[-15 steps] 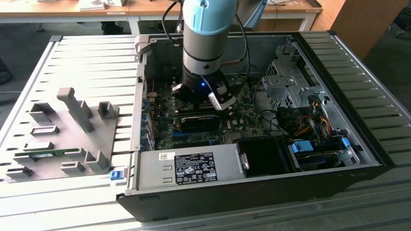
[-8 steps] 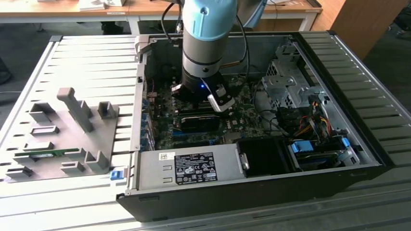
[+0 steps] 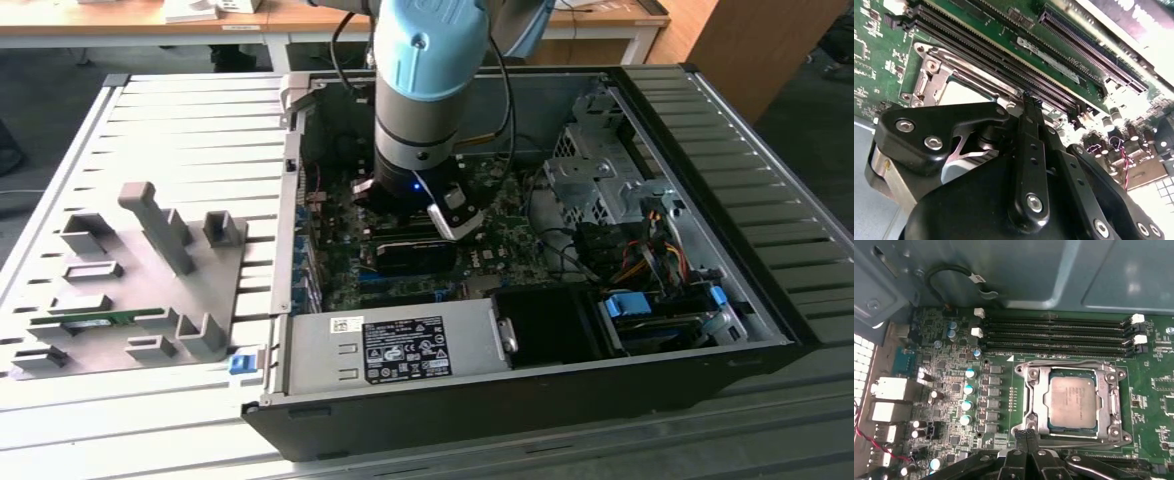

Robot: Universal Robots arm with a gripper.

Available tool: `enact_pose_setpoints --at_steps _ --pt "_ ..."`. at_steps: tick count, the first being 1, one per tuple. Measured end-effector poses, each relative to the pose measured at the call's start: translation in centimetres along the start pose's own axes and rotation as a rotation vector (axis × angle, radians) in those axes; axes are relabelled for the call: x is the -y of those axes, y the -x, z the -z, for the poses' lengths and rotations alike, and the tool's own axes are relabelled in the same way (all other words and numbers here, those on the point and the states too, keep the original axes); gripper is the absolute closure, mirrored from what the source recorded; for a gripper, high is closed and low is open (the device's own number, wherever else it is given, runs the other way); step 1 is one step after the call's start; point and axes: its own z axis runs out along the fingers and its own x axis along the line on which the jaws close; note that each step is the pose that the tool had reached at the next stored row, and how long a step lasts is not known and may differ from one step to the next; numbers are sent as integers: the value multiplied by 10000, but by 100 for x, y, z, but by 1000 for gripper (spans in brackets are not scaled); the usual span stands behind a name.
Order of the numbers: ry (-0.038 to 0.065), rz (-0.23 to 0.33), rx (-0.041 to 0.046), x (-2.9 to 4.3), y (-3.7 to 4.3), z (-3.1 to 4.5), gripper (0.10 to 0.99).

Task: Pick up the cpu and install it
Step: 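Install the second cpu locking lever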

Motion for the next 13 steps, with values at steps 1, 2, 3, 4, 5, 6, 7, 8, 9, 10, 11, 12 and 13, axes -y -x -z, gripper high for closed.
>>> enact_pose_setpoints --at_steps 1,2,3,4,5,6,7,8,9,10,11,12,13 --pt "41 1 2 3 -7 -7 980" --pt "87 5 5 8 -11 -16 980" --pt "128 7 6 11 -15 -23 980" --pt "171 7 10 14 -21 -31 980" --pt "211 9 14 18 -25 -38 980" --pt "254 13 17 21 -28 -44 980" --pt "292 16 20 24 -30 -50 980" --pt "327 17 23 26 -33 -54 980" --pt "355 16 26 29 -39 -58 980" --pt "387 17 30 30 -46 -63 980" --pt "417 20 32 31 -52 -64 980" --pt "455 22 34 31 -57 -66 980" --pt "482 24 34 31 -60 -66 980"
